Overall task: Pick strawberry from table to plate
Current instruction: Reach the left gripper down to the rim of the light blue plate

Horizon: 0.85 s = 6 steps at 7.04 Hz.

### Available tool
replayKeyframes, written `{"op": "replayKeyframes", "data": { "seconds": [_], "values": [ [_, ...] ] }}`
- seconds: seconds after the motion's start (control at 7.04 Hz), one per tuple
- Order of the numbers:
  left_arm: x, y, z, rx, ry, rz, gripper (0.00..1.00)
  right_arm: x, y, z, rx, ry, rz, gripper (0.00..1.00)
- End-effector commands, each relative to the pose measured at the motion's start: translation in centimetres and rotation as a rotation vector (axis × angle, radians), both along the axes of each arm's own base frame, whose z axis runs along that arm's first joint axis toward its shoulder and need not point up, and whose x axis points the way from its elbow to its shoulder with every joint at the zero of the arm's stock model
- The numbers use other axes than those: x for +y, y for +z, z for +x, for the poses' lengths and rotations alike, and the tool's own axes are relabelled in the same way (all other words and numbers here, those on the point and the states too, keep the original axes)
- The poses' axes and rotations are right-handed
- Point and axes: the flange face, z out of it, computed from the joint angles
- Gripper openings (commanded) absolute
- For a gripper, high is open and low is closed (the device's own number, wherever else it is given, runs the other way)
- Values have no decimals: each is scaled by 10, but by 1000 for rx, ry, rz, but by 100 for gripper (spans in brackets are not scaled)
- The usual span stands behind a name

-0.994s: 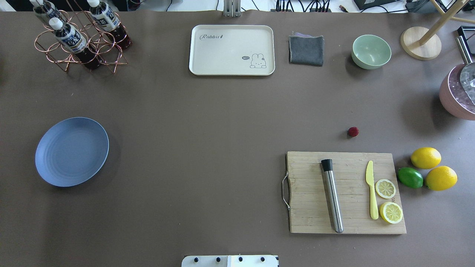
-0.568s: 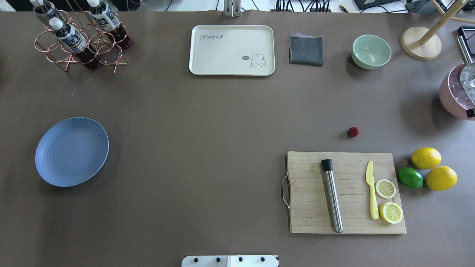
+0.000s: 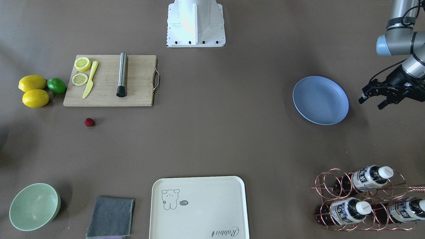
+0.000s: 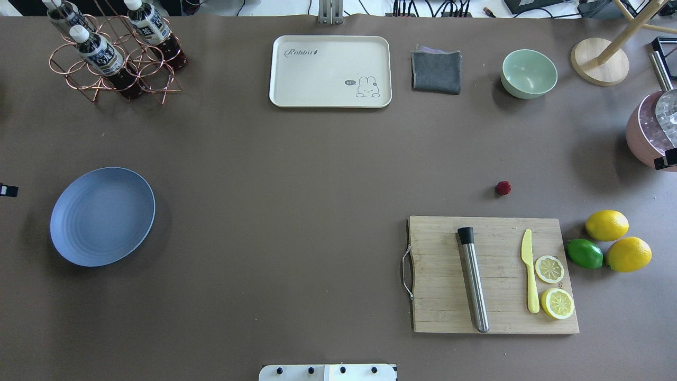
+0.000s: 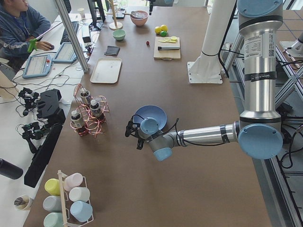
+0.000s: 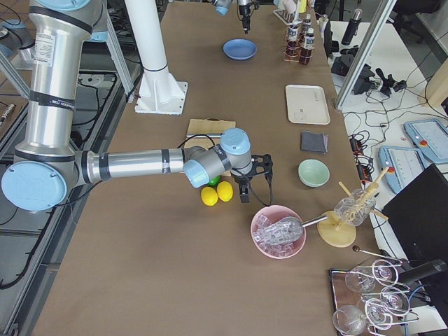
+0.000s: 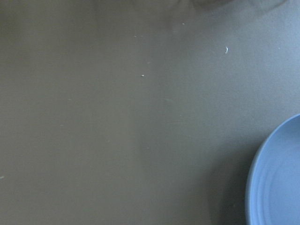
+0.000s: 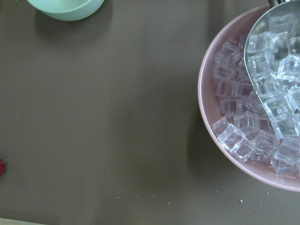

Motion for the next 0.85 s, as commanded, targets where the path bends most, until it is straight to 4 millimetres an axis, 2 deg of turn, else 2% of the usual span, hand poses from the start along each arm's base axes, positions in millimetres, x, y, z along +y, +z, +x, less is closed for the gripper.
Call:
{"op": "replayKeyframes", "data": {
  "seconds": [0.0, 0.43, 0.71],
  "values": [
    [-7, -13, 23, 27, 4, 0, 97, 0, 0, 0, 1, 0, 0, 100],
    [2, -15, 39, 41, 40, 19, 94, 0, 1, 1, 4, 3, -2, 100],
    [9, -16, 47, 66, 47, 19, 82, 0, 1, 0, 3, 1, -1, 100]
  ]
}}
